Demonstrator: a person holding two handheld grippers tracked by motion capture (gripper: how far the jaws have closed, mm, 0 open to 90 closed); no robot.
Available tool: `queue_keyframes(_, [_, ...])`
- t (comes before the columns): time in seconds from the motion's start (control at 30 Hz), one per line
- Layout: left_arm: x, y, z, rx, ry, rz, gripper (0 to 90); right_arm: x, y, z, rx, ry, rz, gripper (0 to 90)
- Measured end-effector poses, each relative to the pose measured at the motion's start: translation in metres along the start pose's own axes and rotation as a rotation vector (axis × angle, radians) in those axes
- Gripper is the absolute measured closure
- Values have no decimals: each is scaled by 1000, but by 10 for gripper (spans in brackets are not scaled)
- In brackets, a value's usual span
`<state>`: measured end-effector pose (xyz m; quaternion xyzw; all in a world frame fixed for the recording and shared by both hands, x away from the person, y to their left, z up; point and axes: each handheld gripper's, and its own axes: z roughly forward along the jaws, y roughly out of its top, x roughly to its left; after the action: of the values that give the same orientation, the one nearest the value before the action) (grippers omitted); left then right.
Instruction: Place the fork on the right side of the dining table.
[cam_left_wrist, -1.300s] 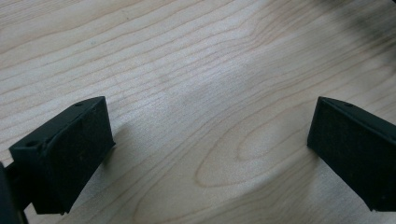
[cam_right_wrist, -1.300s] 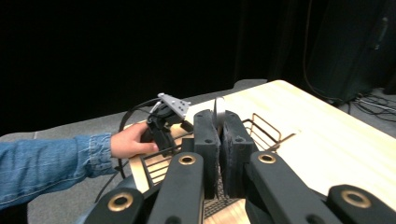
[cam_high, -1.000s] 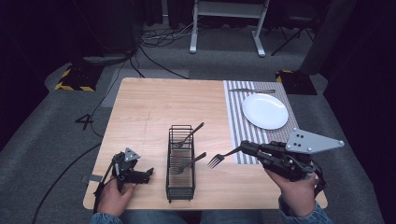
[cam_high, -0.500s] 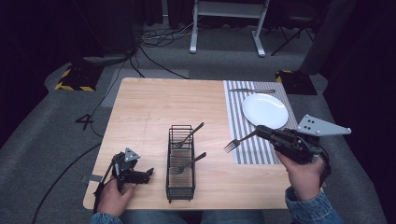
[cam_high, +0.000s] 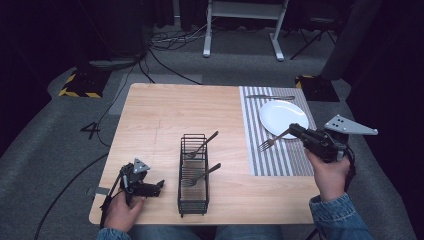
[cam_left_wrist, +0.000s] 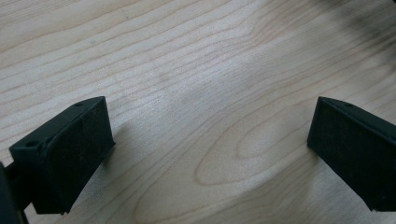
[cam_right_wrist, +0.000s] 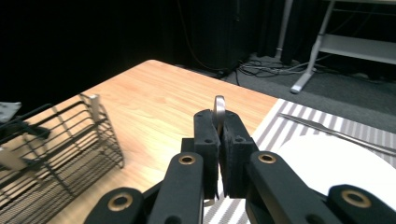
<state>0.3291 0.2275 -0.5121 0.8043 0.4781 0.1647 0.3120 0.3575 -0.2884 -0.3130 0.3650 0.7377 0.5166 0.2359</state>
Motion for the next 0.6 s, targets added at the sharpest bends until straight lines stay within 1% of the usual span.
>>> queue_keyframes(0.07, [0,0,0,1,-1,0,2,-2,-1,1,0,-4,4,872])
queue_keyframes(0.13, [0,0,0,1,0,0,2,-11,-5,6,8,-27,18,872])
queue_keyframes(0.3, [0,0,0,0,0,0,2,-22,-11,16,27,-56,43,872])
queue_keyframes(0.4, [0,0,0,0,0,0,2,-25,-13,19,32,-63,52,872])
queue_keyframes(0.47, [0,0,0,0,0,0,2,-31,-17,25,41,-75,65,872])
queue_keyframes(0.53, [0,0,0,0,-1,1,2,-32,-18,26,44,-78,69,872])
queue_keyframes(0.6, [0,0,0,0,0,0,2,-35,-21,31,50,-82,82,872])
